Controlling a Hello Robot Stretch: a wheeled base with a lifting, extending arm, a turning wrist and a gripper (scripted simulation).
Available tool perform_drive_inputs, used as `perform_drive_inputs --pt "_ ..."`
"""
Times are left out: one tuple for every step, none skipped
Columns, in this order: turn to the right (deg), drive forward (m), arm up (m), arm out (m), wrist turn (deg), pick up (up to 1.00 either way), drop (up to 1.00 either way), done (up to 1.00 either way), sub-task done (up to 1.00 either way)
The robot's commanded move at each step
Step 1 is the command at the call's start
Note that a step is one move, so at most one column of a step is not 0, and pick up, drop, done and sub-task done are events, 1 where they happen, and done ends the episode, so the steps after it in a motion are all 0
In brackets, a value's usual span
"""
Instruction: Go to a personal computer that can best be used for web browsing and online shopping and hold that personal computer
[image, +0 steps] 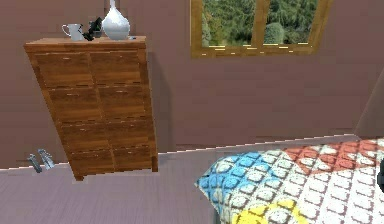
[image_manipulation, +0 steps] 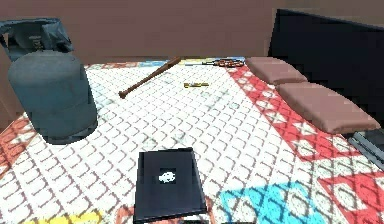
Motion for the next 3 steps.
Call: perform_drive_inputs --pt "0.0 0.00 0.00 0.14 0.0 0.00 0.00 0.00 0.00" --pt "0.0 0.00 0.00 0.00 45.0 0.00 0.00 0.00 0.00" --pt "0.0 0.00 0.00 0.00 45.0 0.00 0.00 0.00 0.00"
